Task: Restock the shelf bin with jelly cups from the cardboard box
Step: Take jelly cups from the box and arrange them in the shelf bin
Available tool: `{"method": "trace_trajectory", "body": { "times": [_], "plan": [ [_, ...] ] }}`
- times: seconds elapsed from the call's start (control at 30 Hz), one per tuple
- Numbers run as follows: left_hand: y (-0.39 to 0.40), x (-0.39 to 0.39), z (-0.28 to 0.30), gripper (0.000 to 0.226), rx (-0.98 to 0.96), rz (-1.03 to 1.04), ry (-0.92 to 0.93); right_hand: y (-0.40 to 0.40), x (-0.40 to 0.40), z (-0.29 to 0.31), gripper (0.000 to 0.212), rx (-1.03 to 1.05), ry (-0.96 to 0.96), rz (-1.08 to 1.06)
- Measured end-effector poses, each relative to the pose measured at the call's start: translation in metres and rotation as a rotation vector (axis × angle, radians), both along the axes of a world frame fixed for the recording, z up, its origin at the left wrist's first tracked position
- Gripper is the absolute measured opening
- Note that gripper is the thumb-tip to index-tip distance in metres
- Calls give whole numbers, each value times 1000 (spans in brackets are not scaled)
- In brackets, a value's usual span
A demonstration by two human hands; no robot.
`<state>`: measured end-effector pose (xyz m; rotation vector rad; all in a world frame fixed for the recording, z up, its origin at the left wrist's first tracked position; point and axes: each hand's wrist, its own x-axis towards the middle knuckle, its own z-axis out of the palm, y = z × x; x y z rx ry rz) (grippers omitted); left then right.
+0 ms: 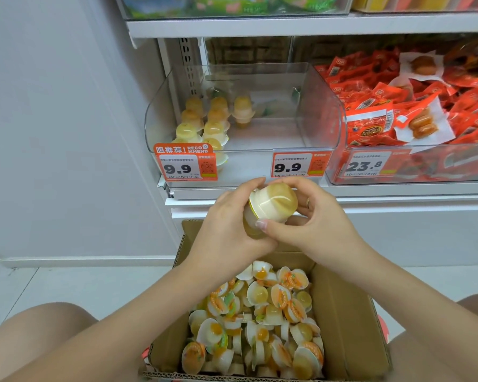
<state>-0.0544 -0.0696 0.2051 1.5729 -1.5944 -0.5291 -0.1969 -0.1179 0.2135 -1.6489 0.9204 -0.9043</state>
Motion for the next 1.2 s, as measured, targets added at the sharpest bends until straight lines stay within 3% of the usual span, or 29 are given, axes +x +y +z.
{"method": "trace_trajectory", "body": {
  "times": [0.13, 0.17, 0.27, 0.3, 0.5, 0.67, 1.2],
  "plan": [
    [-11, 12, 7, 92, 59, -42, -54, -8, 9, 10, 46, -30, -33, -112],
    [-17, 20, 9, 83, 63, -15, -68, -17, 12, 18, 44, -51, -42, -160],
    [-40, 51, 15, 26, 62, 145, -101, -68, 25, 49, 43, -168, 13, -278],
    [-48, 63, 16, 20, 78, 196, -108, -88, 33, 58, 45, -218, 69, -295],
    [-76, 99, 14, 30, 92, 388, -161, -195, 94, 46, 63, -261, 474, -308],
    [-88, 102, 6, 34, 75, 475, -405, -242, 117, 7, 64, -252, 651, -188],
    [-89, 105, 5, 35, 74, 474, -459, -264, 125, -16, 66, -288, 597, -100]
  ]
}}
